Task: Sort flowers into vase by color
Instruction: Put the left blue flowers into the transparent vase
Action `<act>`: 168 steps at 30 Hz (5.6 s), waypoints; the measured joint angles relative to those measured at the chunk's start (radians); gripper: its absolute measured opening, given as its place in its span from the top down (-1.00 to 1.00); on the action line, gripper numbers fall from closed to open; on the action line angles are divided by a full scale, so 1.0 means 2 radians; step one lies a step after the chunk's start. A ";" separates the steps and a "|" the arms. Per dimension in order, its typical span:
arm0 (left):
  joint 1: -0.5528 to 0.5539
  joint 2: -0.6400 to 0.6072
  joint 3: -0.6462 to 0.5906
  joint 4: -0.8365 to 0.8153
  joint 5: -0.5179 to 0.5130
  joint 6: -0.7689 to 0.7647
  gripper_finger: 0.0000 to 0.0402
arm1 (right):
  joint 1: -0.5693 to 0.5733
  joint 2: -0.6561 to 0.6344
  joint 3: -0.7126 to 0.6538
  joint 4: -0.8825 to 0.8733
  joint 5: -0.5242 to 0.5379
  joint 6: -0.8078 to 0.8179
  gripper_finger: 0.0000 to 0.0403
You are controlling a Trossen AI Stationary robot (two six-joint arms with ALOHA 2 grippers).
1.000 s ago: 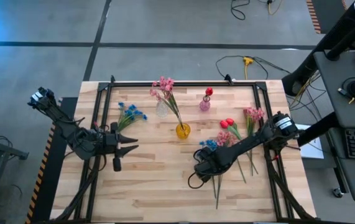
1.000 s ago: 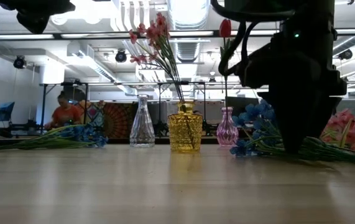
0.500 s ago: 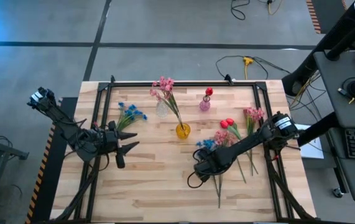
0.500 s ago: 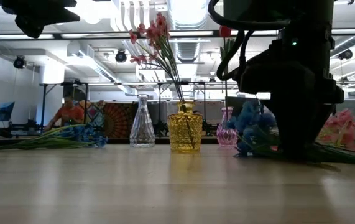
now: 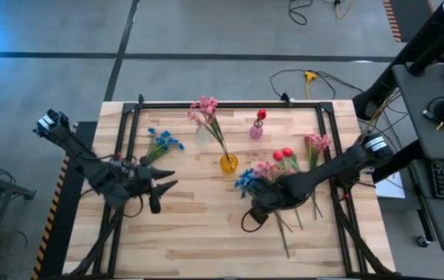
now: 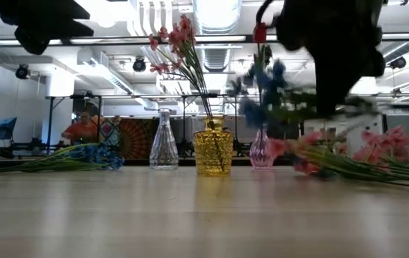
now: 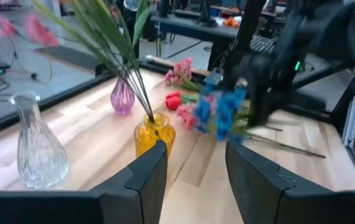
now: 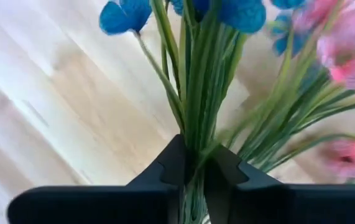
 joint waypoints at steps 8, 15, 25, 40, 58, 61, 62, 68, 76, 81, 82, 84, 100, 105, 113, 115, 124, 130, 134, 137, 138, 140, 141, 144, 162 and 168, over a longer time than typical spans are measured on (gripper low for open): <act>0.000 0.070 0.000 0.112 -0.016 0.026 0.27 | 0.021 -0.093 -0.006 -0.007 0.071 -0.022 0.88; 0.000 0.120 0.000 0.253 0.007 0.127 0.27 | 0.056 -0.163 -0.037 0.010 0.157 -0.030 0.89; 0.000 0.179 0.000 0.394 0.060 0.196 0.20 | 0.071 -0.224 -0.140 0.273 0.230 -0.204 0.89; 0.029 0.300 0.020 0.583 0.132 0.292 -0.14 | 0.071 -0.141 -0.204 0.746 0.117 -0.528 0.89; 0.079 0.416 0.129 0.582 0.253 0.303 -0.14 | 0.059 -0.005 -0.010 0.652 0.117 -0.669 0.89; 0.083 0.417 0.136 0.580 0.250 0.302 -0.13 | 0.055 0.004 0.003 0.644 0.117 -0.677 0.89; 0.084 0.416 0.137 0.580 0.250 0.302 -0.11 | 0.054 0.006 0.006 0.645 0.117 -0.677 0.89; 0.083 0.415 0.137 0.577 0.217 0.302 0.23 | 0.052 0.008 0.005 0.645 0.117 -0.671 0.89; 0.083 0.415 0.137 0.577 0.199 0.306 0.91 | 0.050 -0.001 0.004 0.624 0.120 -0.628 0.64; 0.083 0.415 0.137 0.576 0.196 0.306 0.93 | 0.049 -0.004 0.004 0.608 0.121 -0.614 0.31; 0.083 0.414 0.137 0.576 0.196 0.306 0.92 | 0.049 -0.006 0.005 0.602 0.121 -0.612 0.25; 0.082 0.411 0.137 0.575 0.196 0.310 0.94 | 0.050 -0.013 0.009 0.581 0.121 -0.607 0.15; 0.067 0.237 0.041 0.536 0.076 0.326 0.99 | 0.050 -0.109 0.021 0.407 0.121 -0.527 -0.07; 0.082 0.165 -0.006 0.535 -0.013 0.361 0.99 | 0.050 -0.116 0.014 0.406 0.121 -0.532 -0.07; 0.192 0.079 -0.068 0.551 0.063 0.368 0.99 | 0.037 -0.113 0.012 0.405 0.121 -0.550 -0.08; 0.223 0.068 -0.078 0.554 0.106 0.367 0.99 | 0.029 -0.114 0.012 0.399 0.121 -0.552 -0.08; 0.286 0.068 -0.087 0.552 0.128 0.377 0.99 | -0.030 -0.136 0.011 0.336 0.121 -0.551 -0.08; 0.325 0.089 -0.092 0.554 0.163 0.364 0.99 | -0.064 -0.156 0.002 0.330 0.117 -0.561 -0.08; 0.361 0.094 -0.093 0.563 0.211 0.357 0.99 | -0.080 -0.172 -0.009 0.330 0.104 -0.563 -0.08; 0.388 0.094 -0.093 0.567 0.240 0.351 0.99 | -0.092 -0.181 -0.020 0.336 0.084 -0.563 -0.08; 0.397 0.094 -0.093 0.567 0.251 0.348 0.99 | -0.096 -0.184 -0.024 0.337 0.080 -0.563 -0.08; 0.414 0.097 -0.093 0.567 0.273 0.340 0.99 | -0.105 -0.190 -0.032 0.338 0.079 -0.563 -0.08; 0.423 0.098 -0.093 0.567 0.283 0.336 0.99 | -0.110 -0.192 -0.036 0.338 0.079 -0.563 -0.08; 0.443 0.104 -0.093 0.567 0.303 0.323 0.99 | -0.122 -0.201 -0.046 0.339 0.079 -0.558 -0.08; 0.474 0.131 -0.156 0.702 0.298 0.326 0.99 | -0.128 -0.226 -0.074 0.375 0.077 -0.563 -0.08; 0.516 0.162 -0.154 0.759 0.306 0.314 0.99 | -0.128 -0.226 -0.074 0.378 0.077 -0.563 -0.08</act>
